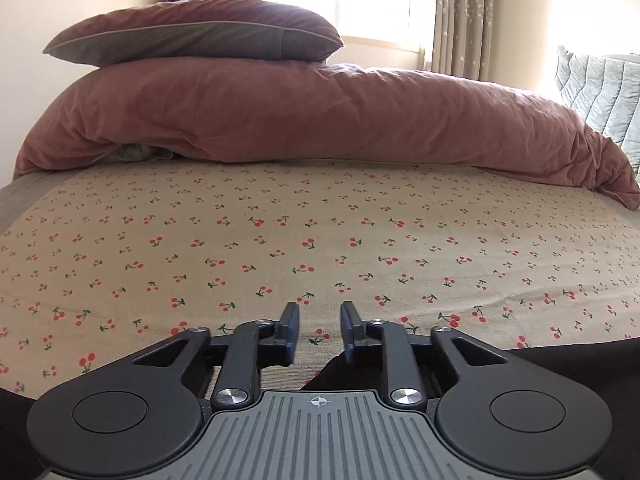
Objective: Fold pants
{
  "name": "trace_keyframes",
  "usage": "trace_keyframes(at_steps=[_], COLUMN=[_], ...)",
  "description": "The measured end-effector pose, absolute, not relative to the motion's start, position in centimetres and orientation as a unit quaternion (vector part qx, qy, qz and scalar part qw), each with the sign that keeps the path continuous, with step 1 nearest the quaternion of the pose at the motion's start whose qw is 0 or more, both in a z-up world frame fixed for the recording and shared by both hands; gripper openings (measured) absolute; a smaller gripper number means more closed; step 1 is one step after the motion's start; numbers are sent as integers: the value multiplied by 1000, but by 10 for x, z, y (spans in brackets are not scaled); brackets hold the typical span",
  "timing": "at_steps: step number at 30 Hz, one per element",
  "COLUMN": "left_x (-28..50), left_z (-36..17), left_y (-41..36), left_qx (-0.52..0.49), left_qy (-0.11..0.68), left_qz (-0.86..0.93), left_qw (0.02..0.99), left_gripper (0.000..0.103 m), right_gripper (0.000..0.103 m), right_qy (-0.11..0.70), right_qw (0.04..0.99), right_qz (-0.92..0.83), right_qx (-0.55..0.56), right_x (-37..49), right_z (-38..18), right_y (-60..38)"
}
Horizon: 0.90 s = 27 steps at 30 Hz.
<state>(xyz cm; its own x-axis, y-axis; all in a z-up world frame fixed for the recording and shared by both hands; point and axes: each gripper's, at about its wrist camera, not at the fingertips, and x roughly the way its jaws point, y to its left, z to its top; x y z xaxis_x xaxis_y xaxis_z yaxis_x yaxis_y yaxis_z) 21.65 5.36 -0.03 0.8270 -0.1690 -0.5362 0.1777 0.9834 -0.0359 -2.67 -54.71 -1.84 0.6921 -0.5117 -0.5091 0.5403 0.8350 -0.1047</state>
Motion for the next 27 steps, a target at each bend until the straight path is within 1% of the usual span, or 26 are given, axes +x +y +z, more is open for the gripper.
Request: trace_keyframes(at_steps=[1, 2, 3, 5, 8, 10, 14, 16, 17, 19, 23, 27], left_x=[210, 201, 194, 179, 152, 135, 111, 105, 99, 92, 87, 90], left_z=[6, 12, 17, 22, 20, 14, -12, -27, -30, -27, -16, -1], left_y=[53, 52, 50, 44, 34, 27, 23, 31, 39, 55, 91, 125], left_qx=[9, 9, 7, 1, -7, -7, 28, 45, 57, 64, 38, 8], left_qy=[278, 278, 279, 293, 305, 313, 329, 338, 328, 332, 345, 333], left_qz=[-90, -96, -103, -124, -168, -194, -222, -211, -209, -209, -188, -135], left_qw=[956, 956, 955, 948, 937, 930, 917, 916, 919, 917, 919, 933], left_gripper=[50, 64, 67, 69, 76, 77, 77, 77, 77, 78, 78, 78], right_gripper=[46, 48, 48, 53, 56, 56, 56, 56, 56, 56, 57, 60], right_qy=[260, 255, 253, 260, 282, 298, 331, 361, 366, 364, 371, 359], right_qw=[923, 927, 930, 938, 946, 947, 941, 930, 928, 929, 921, 927], right_qz=[-281, -272, -262, -224, -156, -113, -42, -47, -51, -61, -114, -103], right_qx=[31, 36, 39, 44, 41, 32, 57, 48, 34, 5, 38, 45], right_x=[-33, -38, -42, -47, -51, -53, -57, -59, -63, -72, -85, -85], right_z=[-11, -4, 0, 2, -1, -5, -19, -33, -38, -41, -33, -24], right_y=[-544, -537, -533, -515, -485, -464, -446, -446, -447, -452, -472, -462])
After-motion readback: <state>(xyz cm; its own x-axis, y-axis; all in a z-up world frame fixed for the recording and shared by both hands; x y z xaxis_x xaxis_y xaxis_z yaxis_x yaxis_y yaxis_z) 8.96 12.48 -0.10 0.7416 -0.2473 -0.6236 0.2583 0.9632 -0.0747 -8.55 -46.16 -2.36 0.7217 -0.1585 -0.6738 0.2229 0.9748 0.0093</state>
